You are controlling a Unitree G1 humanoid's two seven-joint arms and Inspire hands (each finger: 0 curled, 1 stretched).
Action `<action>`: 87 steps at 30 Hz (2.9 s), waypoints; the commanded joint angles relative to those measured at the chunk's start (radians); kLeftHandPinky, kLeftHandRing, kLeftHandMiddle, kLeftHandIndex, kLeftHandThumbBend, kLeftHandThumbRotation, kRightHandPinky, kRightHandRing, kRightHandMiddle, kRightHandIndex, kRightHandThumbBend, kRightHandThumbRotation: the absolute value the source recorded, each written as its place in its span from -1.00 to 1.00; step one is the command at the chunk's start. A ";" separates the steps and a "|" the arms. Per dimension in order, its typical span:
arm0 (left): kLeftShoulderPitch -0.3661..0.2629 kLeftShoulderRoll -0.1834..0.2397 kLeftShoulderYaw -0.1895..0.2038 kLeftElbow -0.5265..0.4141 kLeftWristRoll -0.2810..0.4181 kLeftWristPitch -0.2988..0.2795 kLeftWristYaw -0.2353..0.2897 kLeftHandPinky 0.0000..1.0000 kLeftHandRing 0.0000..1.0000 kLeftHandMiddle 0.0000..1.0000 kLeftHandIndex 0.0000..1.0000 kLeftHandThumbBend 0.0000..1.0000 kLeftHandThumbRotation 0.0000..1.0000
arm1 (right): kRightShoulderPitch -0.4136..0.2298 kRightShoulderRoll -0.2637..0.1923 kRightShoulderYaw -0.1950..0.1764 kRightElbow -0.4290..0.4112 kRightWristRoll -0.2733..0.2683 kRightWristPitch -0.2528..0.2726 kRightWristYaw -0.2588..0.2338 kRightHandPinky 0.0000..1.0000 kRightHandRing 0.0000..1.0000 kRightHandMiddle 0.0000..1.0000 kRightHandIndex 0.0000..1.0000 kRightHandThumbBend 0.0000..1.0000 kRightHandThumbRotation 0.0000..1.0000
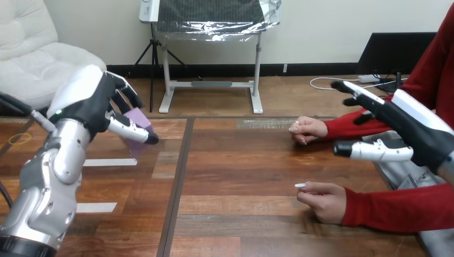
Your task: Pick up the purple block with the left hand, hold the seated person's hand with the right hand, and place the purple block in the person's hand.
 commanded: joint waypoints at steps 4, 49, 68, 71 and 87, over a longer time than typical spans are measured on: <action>-0.002 -0.017 0.039 -0.091 -0.013 -0.007 0.010 -0.49 -0.35 -0.20 -0.15 0.60 -1.00 | -0.095 -0.052 0.031 0.048 -0.023 0.029 0.035 0.60 0.93 0.95 0.94 0.93 -0.21; 0.010 -0.041 0.064 -0.169 -0.039 0.026 -0.035 -0.46 -0.32 -0.16 -0.13 0.54 -1.00 | -0.204 -0.132 0.160 0.289 -0.200 0.176 0.085 0.99 0.84 0.83 0.84 1.00 -0.76; 0.010 -0.032 0.064 -0.152 -0.044 -0.004 -0.029 -0.58 -0.43 -0.25 -0.14 0.56 -1.00 | -0.233 -0.122 0.244 0.327 -0.309 0.216 0.050 0.96 0.83 0.81 0.80 1.00 -0.74; 0.008 -0.035 0.068 -0.150 -0.048 0.000 -0.030 -0.58 -0.43 -0.25 -0.14 0.56 -1.00 | -0.237 -0.120 0.251 0.336 -0.310 0.212 0.051 0.95 0.83 0.80 0.79 1.00 -0.74; 0.003 -0.030 0.069 -0.150 -0.048 0.007 -0.031 -0.50 -0.35 -0.19 -0.14 0.56 -1.00 | -0.266 -0.088 0.323 0.412 -0.373 0.191 0.006 0.71 0.77 0.72 0.71 1.00 -0.71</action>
